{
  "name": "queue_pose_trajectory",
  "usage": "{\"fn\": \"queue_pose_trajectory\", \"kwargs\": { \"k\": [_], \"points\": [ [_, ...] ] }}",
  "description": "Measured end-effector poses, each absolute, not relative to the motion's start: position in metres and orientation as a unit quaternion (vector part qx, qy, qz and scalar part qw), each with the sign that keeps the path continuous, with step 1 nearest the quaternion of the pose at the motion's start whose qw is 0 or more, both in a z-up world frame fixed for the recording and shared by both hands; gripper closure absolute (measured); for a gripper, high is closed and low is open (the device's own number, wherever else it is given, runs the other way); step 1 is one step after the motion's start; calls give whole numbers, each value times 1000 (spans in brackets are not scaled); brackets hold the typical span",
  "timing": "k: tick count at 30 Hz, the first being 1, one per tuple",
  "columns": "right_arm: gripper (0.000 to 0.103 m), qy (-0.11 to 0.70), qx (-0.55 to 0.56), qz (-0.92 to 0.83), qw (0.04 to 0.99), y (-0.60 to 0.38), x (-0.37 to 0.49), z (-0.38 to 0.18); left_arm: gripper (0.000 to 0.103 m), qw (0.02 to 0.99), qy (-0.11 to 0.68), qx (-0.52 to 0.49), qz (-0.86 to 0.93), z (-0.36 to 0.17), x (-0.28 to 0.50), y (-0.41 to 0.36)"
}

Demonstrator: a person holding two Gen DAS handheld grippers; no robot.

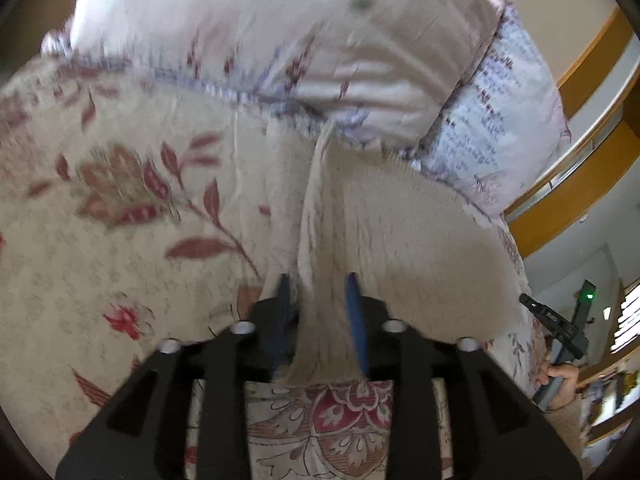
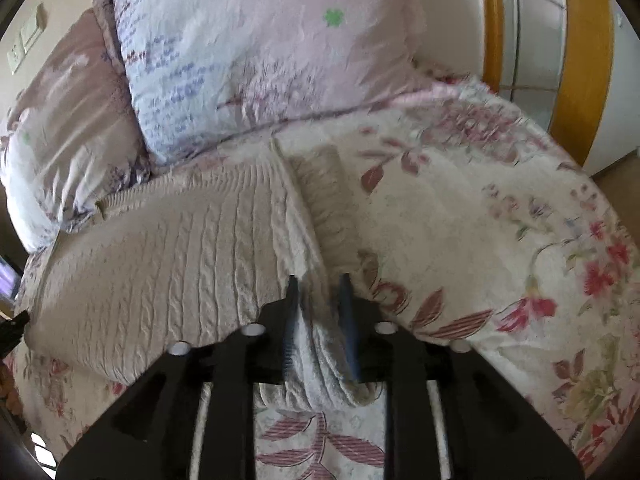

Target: Fold small clothes

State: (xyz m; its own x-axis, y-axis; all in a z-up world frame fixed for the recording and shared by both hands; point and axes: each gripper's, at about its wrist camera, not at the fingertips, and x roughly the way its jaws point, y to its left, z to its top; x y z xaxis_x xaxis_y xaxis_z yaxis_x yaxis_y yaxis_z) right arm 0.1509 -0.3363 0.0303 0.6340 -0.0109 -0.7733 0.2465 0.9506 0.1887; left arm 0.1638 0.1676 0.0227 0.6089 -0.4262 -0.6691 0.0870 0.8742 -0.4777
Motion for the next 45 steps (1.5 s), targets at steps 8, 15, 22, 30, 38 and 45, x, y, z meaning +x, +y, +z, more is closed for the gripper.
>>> {"fn": "queue_pose_trajectory", "kwargs": {
  "k": [8, 15, 22, 30, 38, 45],
  "points": [
    [61, 410, 81, -17, 908, -294, 163, 42, 52, 904, 376, -109, -170, 39, 161, 123],
    [50, 454, 84, -10, 887, -288, 174, 17, 51, 883, 431, -98, -158, 9, 178, 115],
    [46, 451, 60, -2, 891, -282, 165, 12, 51, 881, 430, -109, -163, 1, 169, 118],
    [36, 453, 48, -1, 890, -260, 175, 31, 49, 859, 413, -246, -175, 12, 174, 158],
    [26, 445, 20, 50, 894, -206, 206, 36, 42, 834, 449, -291, -132, 4, 211, 178],
    [26, 442, 3, 58, 895, -170, 231, 31, 37, 826, 456, -300, -141, -2, 225, 171]
  ]
}}
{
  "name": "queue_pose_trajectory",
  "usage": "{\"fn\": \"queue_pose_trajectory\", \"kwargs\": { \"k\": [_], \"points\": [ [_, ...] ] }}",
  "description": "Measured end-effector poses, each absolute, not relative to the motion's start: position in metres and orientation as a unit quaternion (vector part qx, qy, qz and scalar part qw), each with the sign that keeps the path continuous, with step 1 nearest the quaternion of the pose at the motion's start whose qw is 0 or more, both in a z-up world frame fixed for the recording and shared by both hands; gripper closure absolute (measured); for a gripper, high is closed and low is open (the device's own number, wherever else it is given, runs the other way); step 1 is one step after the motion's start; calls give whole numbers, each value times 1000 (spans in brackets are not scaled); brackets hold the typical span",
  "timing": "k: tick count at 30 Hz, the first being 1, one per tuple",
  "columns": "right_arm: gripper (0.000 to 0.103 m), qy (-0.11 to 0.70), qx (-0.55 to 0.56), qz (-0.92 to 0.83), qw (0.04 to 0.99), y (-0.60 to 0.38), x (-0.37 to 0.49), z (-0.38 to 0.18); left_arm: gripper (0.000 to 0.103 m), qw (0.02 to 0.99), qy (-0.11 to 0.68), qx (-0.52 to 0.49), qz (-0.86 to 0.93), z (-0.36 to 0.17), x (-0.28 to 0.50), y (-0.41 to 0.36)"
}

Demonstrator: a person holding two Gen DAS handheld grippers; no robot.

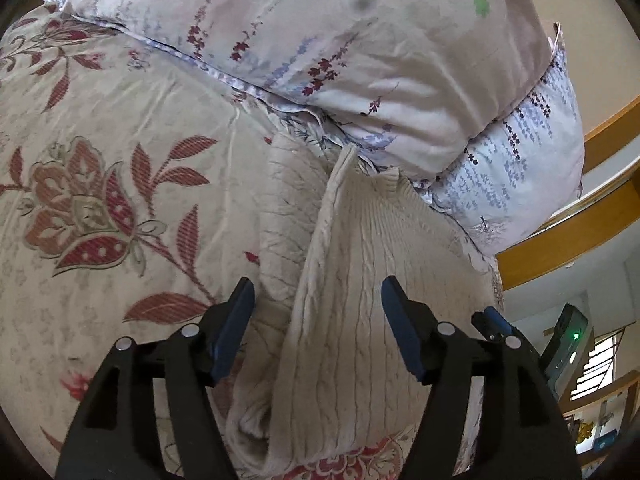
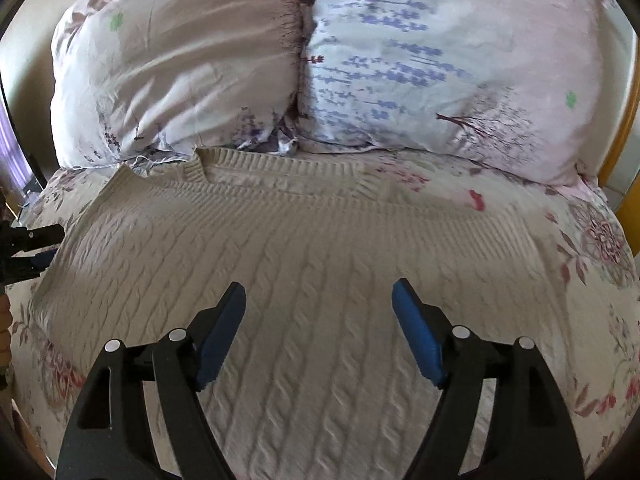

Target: Fold small clothes

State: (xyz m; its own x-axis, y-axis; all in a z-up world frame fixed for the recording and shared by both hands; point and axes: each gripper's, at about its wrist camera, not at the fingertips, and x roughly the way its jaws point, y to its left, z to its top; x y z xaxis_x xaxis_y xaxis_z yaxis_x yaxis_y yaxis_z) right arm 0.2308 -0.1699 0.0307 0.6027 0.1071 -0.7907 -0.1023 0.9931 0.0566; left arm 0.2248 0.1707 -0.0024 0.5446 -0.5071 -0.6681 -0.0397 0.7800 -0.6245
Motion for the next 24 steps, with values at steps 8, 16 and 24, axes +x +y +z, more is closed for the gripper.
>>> {"fn": "queue_pose_trajectory", "kwargs": {
  "k": [8, 16, 24],
  "points": [
    [21, 459, -28, 43, 887, -158, 237, 11, 37, 820, 458, -312, -143, -7, 237, 163],
    [21, 457, -28, 44, 888, -158, 237, 9, 37, 813, 453, -336, -145, -9, 243, 162],
    [21, 456, -28, 46, 888, -158, 236, 8, 63, 801, 464, -348, -146, -15, 246, 158]
  ]
}}
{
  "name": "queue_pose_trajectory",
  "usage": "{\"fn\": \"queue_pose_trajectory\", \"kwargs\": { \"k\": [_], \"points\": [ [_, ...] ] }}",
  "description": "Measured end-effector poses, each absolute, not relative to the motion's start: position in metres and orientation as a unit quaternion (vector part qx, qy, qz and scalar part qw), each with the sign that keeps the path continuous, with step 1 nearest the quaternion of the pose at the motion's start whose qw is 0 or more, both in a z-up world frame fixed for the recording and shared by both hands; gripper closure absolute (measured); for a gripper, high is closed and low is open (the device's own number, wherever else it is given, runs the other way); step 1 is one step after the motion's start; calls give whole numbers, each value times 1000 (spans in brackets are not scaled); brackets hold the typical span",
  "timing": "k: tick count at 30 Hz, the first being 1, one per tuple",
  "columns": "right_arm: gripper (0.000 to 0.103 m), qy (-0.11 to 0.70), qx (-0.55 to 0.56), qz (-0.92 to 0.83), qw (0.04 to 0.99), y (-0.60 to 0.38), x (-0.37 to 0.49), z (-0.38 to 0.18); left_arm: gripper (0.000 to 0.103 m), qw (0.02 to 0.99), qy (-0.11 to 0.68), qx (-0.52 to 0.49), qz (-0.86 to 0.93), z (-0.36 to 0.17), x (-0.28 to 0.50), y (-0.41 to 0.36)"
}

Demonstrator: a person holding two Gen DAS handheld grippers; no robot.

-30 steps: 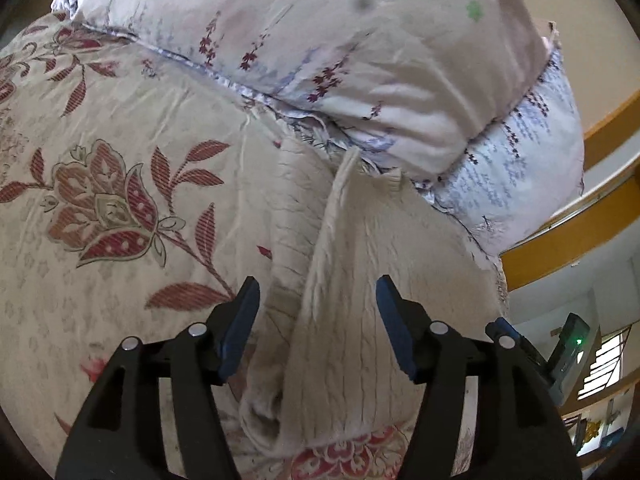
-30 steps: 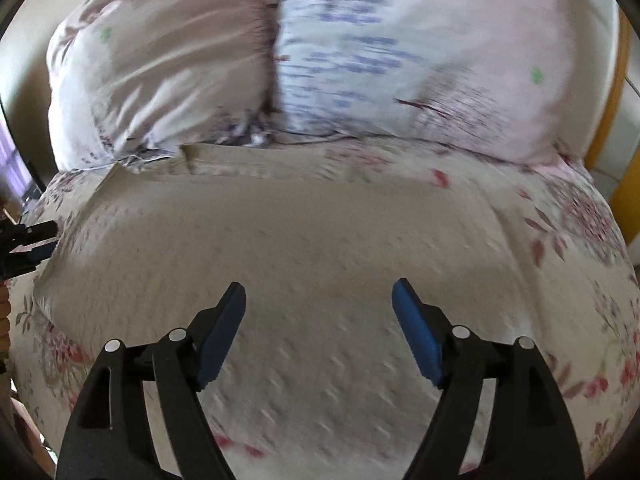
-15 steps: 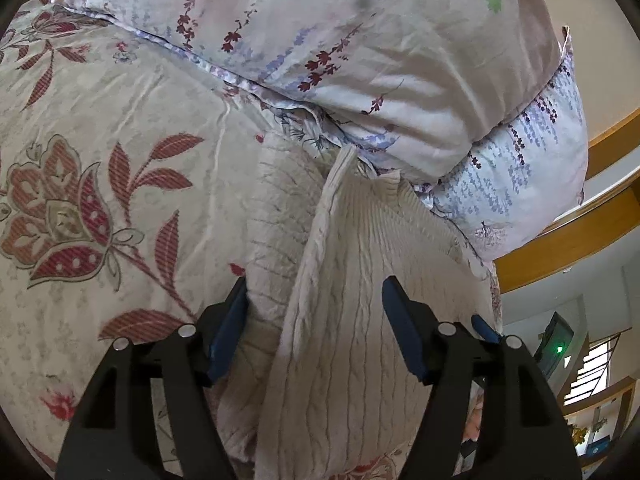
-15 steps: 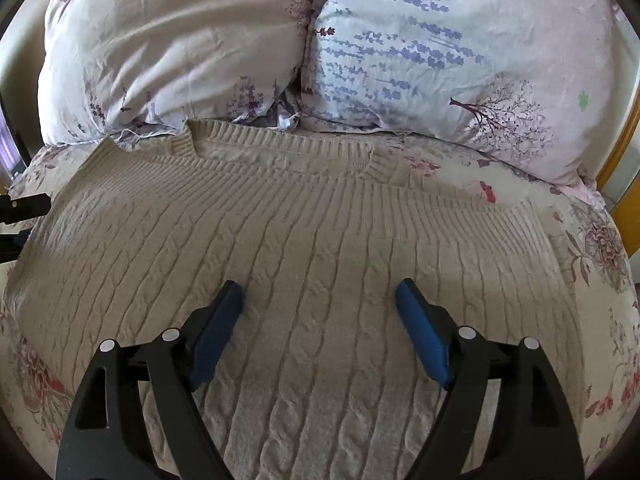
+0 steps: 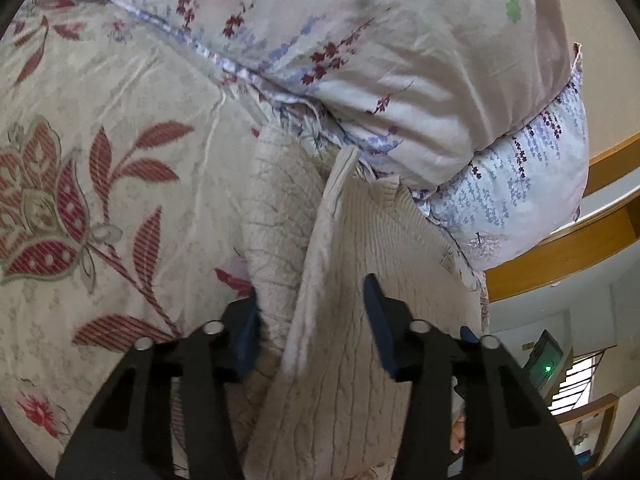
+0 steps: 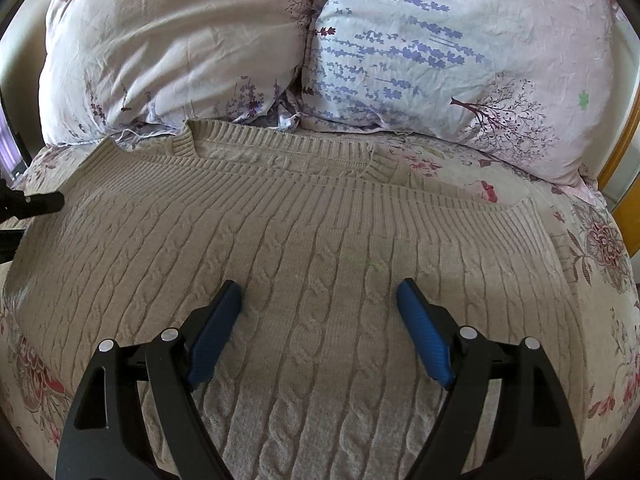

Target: Fold small clothes

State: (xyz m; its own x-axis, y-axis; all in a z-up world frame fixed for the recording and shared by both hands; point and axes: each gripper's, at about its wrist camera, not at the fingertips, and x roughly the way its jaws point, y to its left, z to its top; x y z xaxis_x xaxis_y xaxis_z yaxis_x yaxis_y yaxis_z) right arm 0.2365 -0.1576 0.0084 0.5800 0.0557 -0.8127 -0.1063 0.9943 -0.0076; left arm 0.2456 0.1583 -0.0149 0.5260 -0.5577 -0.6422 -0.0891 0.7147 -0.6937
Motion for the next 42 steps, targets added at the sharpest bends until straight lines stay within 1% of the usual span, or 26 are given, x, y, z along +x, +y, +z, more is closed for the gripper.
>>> {"fn": "queue_pose_trajectory", "kwargs": {
  "k": [1, 2, 3, 6, 9, 16, 19, 25, 27, 29, 33, 37, 40, 41, 42],
  "points": [
    [21, 456, -28, 46, 888, -158, 237, 8, 66, 800, 466, -348, -146, -15, 246, 157],
    [21, 456, -28, 47, 888, -158, 237, 8, 75, 798, 468, -350, -146, -15, 246, 156],
    [21, 456, -27, 47, 888, -158, 237, 8, 80, 795, 468, -355, -148, -15, 247, 156],
    [20, 456, -28, 49, 888, -158, 237, 8, 86, 793, 458, -368, -161, -8, 247, 156],
    [20, 456, -29, 52, 888, -158, 237, 8, 87, 798, 442, -371, -175, 7, 247, 149],
    [20, 455, -31, 57, 888, -156, 238, 8, 90, 801, 408, -383, -211, 37, 245, 125],
    [20, 459, -10, 76, 885, -164, 237, 14, 90, 800, 387, -392, -237, 54, 245, 111],
    [20, 421, 112, 117, 893, -220, 215, 40, 91, 797, 366, -378, -296, 86, 248, 61],
    [19, 410, 171, 134, 886, -248, 207, 46, 91, 792, 368, -374, -313, 90, 251, 41],
    [16, 410, 233, 157, 868, -272, 203, 46, 91, 783, 372, -371, -333, 92, 255, 17],
    [16, 391, 349, 175, 834, -321, 192, 41, 91, 767, 383, -368, -361, 91, 263, -30],
    [15, 363, 408, 165, 821, -358, 182, 40, 91, 748, 401, -363, -385, 79, 268, -79],
    [15, 353, 445, 159, 808, -379, 178, 35, 90, 727, 432, -353, -401, 60, 272, -122],
    [15, 352, 453, 156, 804, -385, 177, 33, 88, 712, 452, -350, -409, 49, 273, -138],
    [15, 353, 465, 150, 798, -391, 175, 29, 84, 695, 472, -347, -417, 41, 274, -149]
  ]
}}
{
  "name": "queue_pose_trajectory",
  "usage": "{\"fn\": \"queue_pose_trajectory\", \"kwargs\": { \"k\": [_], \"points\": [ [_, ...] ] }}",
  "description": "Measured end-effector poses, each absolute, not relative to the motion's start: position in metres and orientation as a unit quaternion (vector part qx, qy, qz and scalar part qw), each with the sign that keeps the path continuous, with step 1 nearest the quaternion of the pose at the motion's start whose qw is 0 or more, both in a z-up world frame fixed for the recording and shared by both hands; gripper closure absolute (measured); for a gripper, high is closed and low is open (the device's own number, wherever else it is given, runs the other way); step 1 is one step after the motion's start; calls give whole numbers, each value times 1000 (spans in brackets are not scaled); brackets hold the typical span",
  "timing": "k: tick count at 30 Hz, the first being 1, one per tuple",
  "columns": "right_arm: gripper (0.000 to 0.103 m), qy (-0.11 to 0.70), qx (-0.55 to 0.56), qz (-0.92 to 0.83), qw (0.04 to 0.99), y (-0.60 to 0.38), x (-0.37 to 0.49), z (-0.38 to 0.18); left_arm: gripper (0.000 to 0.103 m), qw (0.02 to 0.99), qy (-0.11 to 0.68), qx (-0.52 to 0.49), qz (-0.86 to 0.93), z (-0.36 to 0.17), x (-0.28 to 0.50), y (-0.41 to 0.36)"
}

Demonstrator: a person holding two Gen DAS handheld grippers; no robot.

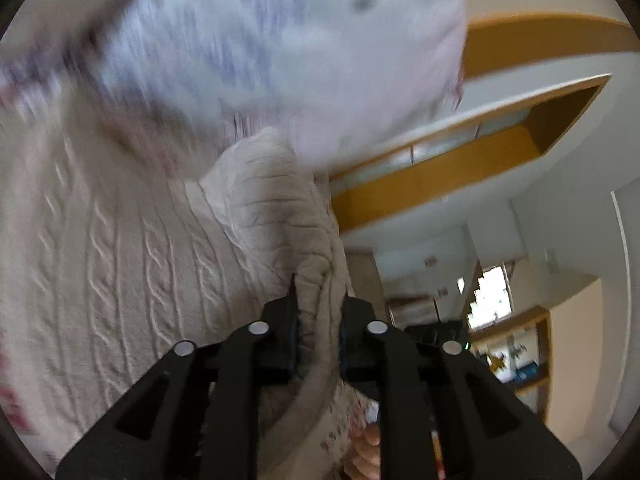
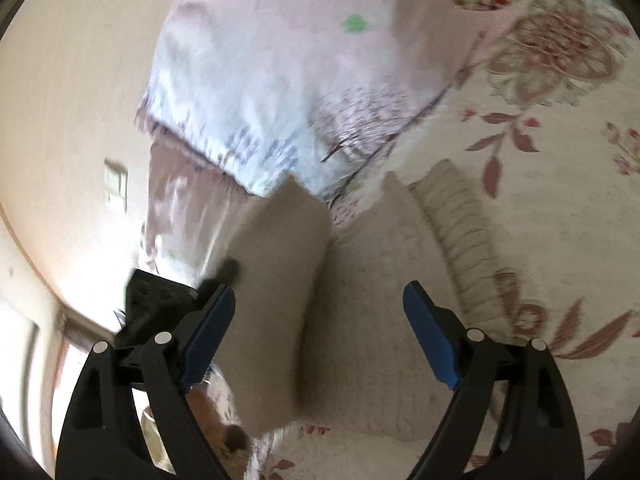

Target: Fold small clothes

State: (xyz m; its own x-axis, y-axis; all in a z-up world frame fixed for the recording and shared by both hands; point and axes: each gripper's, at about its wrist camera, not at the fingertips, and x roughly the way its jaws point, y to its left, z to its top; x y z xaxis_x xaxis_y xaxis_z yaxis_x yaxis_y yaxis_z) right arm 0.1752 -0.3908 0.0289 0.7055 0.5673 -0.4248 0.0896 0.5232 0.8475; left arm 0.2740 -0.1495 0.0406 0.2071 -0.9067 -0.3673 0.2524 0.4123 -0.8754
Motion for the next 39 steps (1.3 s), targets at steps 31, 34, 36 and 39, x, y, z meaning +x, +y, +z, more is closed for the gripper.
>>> {"fn": "queue_pose_trajectory", "kwargs": {
  "k": [31, 34, 36, 39],
  "points": [
    [62, 492, 389, 123, 769, -370, 233, -5, 37, 794, 485, -232, -284, 2, 247, -54],
    [78, 484, 380, 115, 780, -369, 242, -5, 35, 789, 487, -237, -291, -1, 249, -53],
    [83, 466, 331, 110, 813, -359, 242, 11, 34, 785, 488, -241, -296, -2, 247, -50],
    [85, 424, 223, 97, 872, -336, 237, 50, 33, 780, 490, -246, -302, -3, 247, -48]
  ]
}}
